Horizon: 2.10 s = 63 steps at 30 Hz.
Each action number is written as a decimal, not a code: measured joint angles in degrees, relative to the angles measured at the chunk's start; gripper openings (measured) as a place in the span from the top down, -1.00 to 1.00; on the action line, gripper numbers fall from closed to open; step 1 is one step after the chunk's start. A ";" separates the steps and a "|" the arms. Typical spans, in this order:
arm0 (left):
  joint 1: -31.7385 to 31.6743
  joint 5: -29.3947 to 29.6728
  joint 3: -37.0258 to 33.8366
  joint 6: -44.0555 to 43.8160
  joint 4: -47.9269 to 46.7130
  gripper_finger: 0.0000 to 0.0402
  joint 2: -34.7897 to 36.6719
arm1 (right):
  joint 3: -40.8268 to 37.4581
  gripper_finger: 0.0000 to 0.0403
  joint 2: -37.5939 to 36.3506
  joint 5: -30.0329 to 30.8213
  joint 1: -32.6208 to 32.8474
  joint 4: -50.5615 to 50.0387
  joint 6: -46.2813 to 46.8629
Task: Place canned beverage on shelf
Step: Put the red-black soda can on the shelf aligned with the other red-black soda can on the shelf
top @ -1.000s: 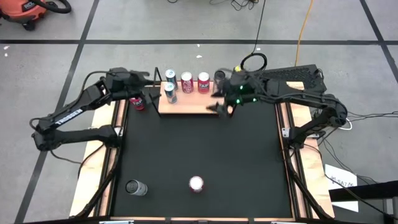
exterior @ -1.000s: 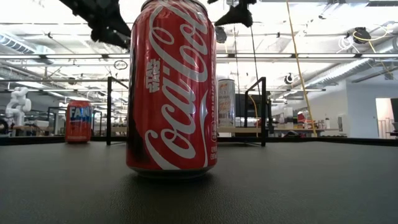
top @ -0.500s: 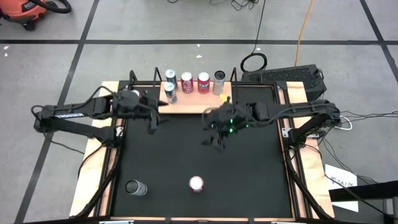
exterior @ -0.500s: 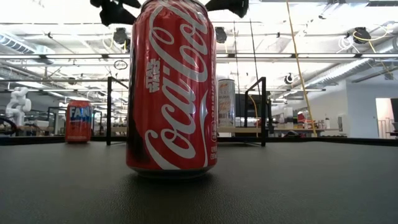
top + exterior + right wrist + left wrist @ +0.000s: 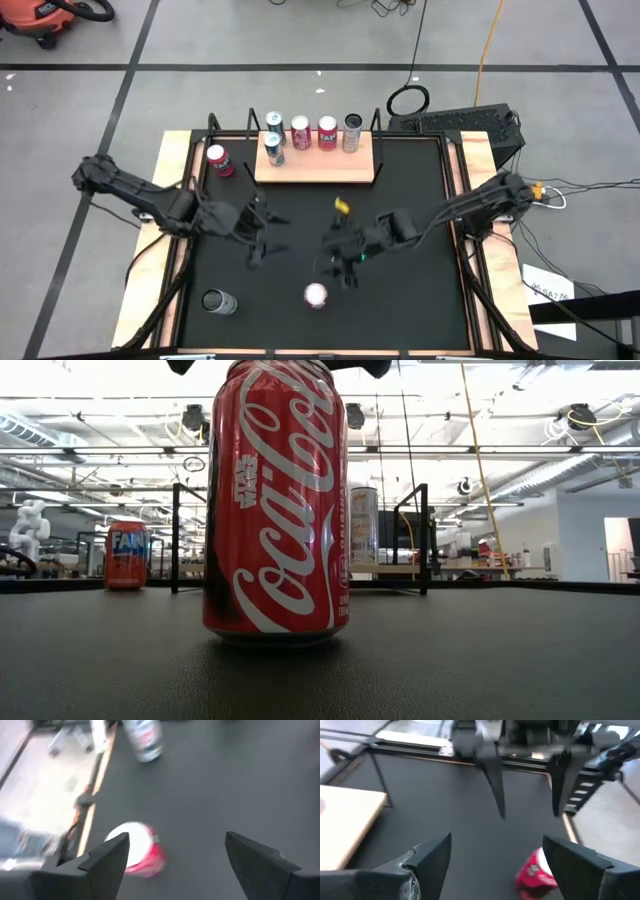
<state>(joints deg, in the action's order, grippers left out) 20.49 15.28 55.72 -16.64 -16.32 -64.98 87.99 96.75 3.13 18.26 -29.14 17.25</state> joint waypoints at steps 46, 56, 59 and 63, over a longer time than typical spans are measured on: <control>10.41 6.45 0.00 -14.60 -1.37 -0.53 -5.00 | -0.07 -0.80 10.02 -2.24 5.49 9.96 -12.41; 10.41 6.89 0.00 -16.05 -2.93 -0.53 -4.98 | -0.02 -0.95 14.09 -4.79 5.09 9.83 -13.76; 10.41 6.91 0.00 -16.07 -3.30 -0.53 -4.98 | -0.02 -0.95 15.20 -6.60 4.39 10.81 -13.52; 10.30 6.95 0.00 -16.09 -3.82 -0.53 -4.98 | -0.02 -0.95 16.73 -7.92 3.85 11.08 -13.36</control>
<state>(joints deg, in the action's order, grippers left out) 30.79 22.23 55.72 -32.73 -20.14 -69.95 87.96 113.48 -4.79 22.11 -18.06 3.89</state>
